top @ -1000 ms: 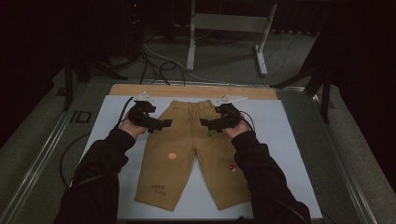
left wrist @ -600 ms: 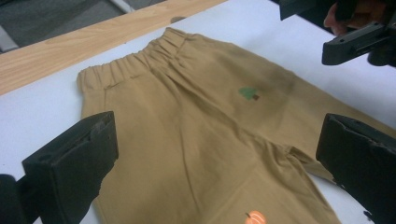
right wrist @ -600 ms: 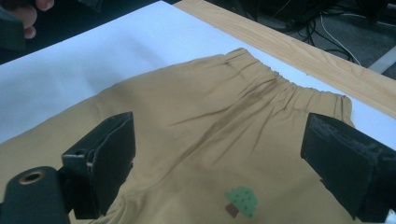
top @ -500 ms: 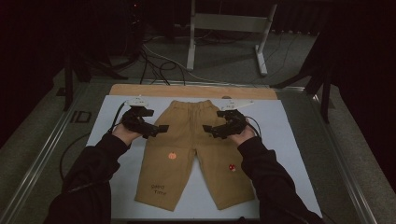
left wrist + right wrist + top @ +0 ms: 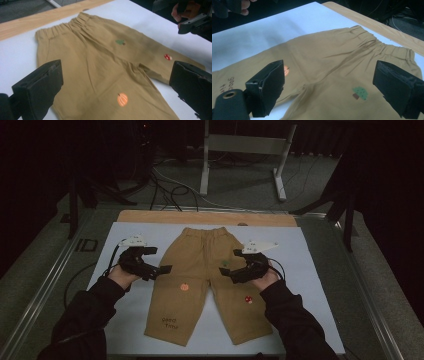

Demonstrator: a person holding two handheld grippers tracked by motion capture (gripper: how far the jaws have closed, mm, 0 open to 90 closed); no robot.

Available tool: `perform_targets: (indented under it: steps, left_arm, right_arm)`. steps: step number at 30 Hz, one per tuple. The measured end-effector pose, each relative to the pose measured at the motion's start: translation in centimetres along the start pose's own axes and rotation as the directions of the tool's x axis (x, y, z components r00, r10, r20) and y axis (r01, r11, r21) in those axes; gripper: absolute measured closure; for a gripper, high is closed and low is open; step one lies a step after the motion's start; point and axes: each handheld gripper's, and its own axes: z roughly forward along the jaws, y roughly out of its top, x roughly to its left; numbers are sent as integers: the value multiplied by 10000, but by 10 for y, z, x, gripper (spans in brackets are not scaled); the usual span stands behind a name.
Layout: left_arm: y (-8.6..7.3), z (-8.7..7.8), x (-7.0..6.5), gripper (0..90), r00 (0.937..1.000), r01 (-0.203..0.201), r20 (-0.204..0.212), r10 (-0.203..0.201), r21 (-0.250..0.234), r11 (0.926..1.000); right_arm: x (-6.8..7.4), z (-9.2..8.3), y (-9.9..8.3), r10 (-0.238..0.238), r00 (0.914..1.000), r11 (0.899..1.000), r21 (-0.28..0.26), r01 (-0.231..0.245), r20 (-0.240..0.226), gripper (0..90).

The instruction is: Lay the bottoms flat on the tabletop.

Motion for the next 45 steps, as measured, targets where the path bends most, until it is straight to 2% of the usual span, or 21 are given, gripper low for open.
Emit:
perform_targets:
  steps: [7, 11, 14, 19, 23, 29, 32, 36, 43, 45]
  left_arm:
    - [-14, -9, -10, 2, 9998, -175, 125, 177, -139, 9998]
    - [-27, -13, -17, 2, 9995, -194, 239, 197, -152, 9997]
    - [-35, -14, -21, 1, 9991, -361, 208, 361, -11, 9993]
    - [-44, -16, -26, 2, 9988, -404, 275, 405, -24, 9992]
    - [-56, -20, -32, 2, 9979, -518, 379, 517, 21, 9987]
    - [-69, -25, -39, 2, 9971, -653, 393, 650, 72, 9978]
    - [-81, -28, -44, 2, 9964, -745, 428, 736, 193, 9970]
    - [-93, -31, -46, 2, 9972, -629, 427, 618, 232, 9978]
    - [-106, -39, -49, 2, 9978, -547, 378, 540, 164, 9984]
    - [-113, -44, -49, 1, 9986, -459, 256, 454, 192, 9988]
  right_arm:
    - [11, -8, -16, -173, 9998, 9998, 118, 174, -111, 105]
    - [15, -13, -26, -76, 9999, 10000, 14, 77, -153, 104]
    - [17, -17, -34, -147, 9997, 9998, 109, 149, -185, 104]
    - [19, -23, -44, -120, 9998, 9998, 160, 123, -174, 104]
    - [22, -30, -59, -133, 9997, 9989, 448, 143, -207, 104]
    - [25, -39, -74, 67, 9998, 9990, 436, -59, -193, 104]
    - [28, -41, -80, 54, 9998, 9993, 366, -47, -189, 104]
    - [33, -46, -87, -245, 9996, 9984, 506, 253, -166, 104]
    - [39, -59, -99, -189, 9998, 9987, 476, 194, -100, 104]
    - [42, -69, -105, -133, 9999, 9987, 492, 130, 54, 104]
